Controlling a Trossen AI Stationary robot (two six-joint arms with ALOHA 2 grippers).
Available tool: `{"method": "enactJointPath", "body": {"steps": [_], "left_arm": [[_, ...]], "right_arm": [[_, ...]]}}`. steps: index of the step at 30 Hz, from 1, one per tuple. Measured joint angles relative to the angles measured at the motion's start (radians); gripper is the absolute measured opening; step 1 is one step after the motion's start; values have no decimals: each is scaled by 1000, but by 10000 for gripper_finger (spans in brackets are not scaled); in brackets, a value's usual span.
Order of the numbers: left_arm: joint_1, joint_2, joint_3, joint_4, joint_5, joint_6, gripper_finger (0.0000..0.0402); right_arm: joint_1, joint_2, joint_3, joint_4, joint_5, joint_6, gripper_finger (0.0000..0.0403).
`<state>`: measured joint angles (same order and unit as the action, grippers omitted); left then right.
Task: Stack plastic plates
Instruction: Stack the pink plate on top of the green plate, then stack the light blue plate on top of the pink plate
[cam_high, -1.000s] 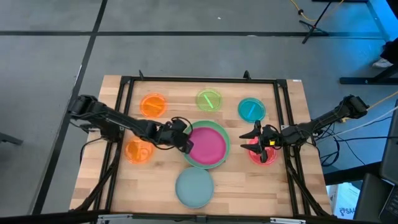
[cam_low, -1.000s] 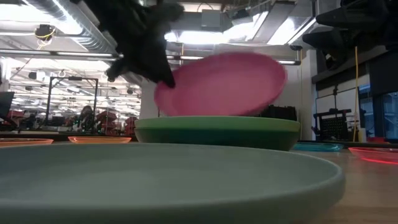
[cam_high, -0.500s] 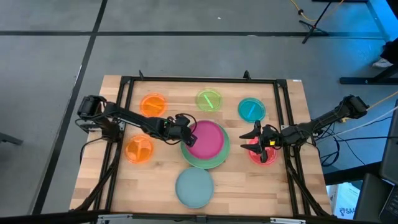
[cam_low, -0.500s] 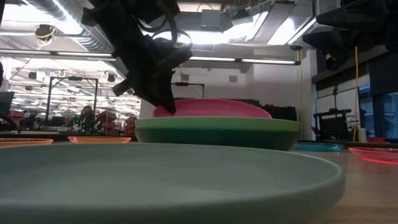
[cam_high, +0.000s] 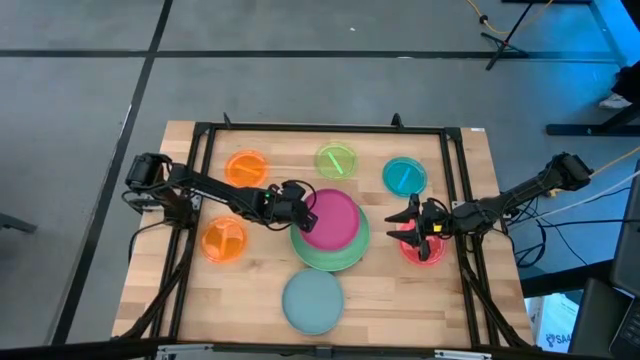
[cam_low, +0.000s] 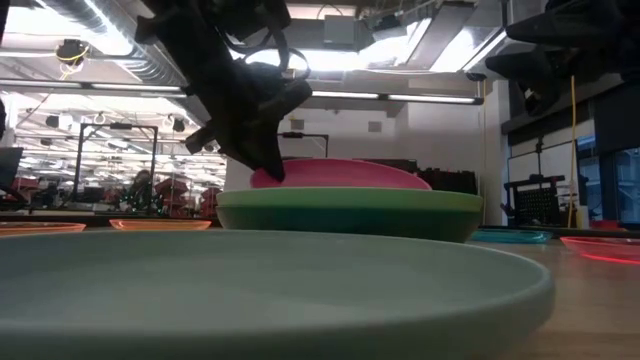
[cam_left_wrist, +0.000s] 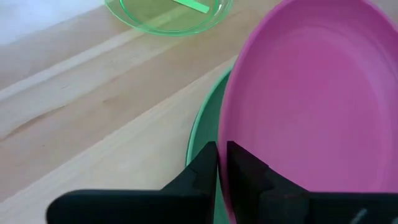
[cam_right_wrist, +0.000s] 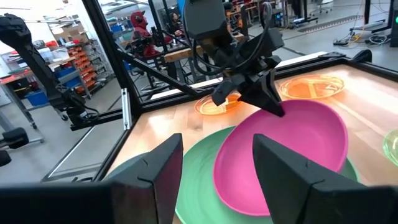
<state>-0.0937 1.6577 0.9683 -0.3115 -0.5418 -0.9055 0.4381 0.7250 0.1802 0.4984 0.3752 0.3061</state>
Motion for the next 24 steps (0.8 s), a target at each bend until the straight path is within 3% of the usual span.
{"method": "enactJointPath", "body": {"steps": [4, 13, 24], "left_arm": [[0, 0, 0, -7, 8, 3, 39], [0, -6, 0, -33, 41, 42, 128], [-116, -56, 78, -28, 66, 155, 136]], "right_arm": [[0, 0, 0, 0, -1, 0, 188], [0, 0, 0, -9, -1, 0, 188], [0, 0, 0, 26, -1, 0, 188]]}}
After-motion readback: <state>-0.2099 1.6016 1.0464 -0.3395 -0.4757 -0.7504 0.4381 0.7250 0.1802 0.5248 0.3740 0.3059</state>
